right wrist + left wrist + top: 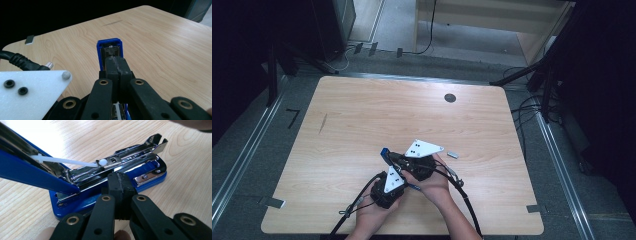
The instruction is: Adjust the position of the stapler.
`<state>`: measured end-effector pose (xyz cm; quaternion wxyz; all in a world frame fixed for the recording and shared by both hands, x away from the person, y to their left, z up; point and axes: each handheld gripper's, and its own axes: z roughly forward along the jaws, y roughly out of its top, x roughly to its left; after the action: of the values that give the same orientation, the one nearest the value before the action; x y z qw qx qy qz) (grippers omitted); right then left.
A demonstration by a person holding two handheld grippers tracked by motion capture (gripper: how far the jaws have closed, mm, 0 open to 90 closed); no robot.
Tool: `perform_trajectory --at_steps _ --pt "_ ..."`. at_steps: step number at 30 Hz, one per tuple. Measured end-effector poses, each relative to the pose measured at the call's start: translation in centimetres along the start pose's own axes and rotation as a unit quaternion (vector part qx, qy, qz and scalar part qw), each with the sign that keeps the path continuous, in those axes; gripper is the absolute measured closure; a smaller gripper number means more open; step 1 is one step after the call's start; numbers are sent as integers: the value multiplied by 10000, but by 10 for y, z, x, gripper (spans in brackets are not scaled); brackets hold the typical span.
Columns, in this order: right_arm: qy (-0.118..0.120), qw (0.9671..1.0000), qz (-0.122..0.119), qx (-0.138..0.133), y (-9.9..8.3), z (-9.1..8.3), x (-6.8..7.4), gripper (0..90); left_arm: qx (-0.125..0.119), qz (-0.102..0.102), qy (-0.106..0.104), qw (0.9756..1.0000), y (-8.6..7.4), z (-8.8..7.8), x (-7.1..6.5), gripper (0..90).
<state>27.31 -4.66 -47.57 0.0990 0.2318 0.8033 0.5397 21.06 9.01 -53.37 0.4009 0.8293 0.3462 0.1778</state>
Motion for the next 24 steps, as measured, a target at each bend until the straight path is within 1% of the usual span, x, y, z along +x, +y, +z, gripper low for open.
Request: perform_trajectory --at_steps 3,6,11,15,20,21,24 --pt "38 10000 -33 20 -1 4 -1 900 -3 6 0 10000 0 0 0 900" --pt "53 9999 -42 109 -3 8 -2 900 -3 -2 2 10000 0 0 0 900" --pt "173 9998 7 124 -3 11 -5 900 4 14 -2 10000 0 0 0 900" --pt "164 9994 -9 304 -6 18 -6 900 4 13 -15 10000 0 0 0 900" --pt "199 9991 32 370 -7 22 -8 900 8 14 -9 10000 0 0 0 900" --pt "213 9988 -19 447 -8 26 -8 900 7 18 -7 10000 0 0 -1 900" --pt "236 9984 -12 508 -9 30 -9 900 1 58 35 10000 0 0 -1 900"
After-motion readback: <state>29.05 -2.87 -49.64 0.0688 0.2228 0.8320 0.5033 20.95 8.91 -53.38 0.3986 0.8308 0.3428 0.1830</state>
